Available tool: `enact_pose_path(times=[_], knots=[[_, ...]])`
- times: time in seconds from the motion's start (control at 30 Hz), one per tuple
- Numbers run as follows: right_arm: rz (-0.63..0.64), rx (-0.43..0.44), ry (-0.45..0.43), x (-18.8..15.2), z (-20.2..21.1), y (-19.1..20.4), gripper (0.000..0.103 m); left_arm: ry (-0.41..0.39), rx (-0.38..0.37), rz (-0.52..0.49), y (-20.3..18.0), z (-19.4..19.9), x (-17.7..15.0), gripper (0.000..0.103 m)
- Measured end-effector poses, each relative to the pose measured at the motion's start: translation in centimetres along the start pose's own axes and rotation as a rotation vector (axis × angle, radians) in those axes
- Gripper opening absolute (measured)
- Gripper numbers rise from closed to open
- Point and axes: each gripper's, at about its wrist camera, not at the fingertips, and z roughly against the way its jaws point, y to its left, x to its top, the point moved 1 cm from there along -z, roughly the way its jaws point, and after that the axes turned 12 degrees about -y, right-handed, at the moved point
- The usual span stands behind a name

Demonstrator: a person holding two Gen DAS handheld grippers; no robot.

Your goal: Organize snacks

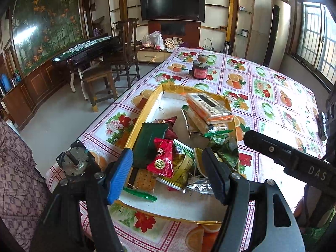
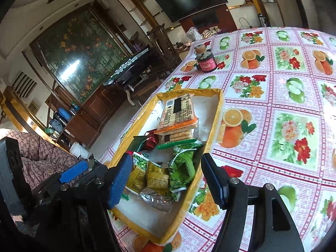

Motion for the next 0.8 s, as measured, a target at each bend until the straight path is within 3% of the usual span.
enact_pose_path(times=[0.4,0.8], knots=[[0.001,-0.14,-0.083,0.1,4.8,-3.6,0.068,-0.031,-0.024,-0.027,-1.8,1.8,0.4,0.077],[-0.104,-0.341,-0.155,-1.5,12.1,-11.2,0.068,-0.006,-0.115,-0.084,-6.3,2.0,-0.1,0.081]])
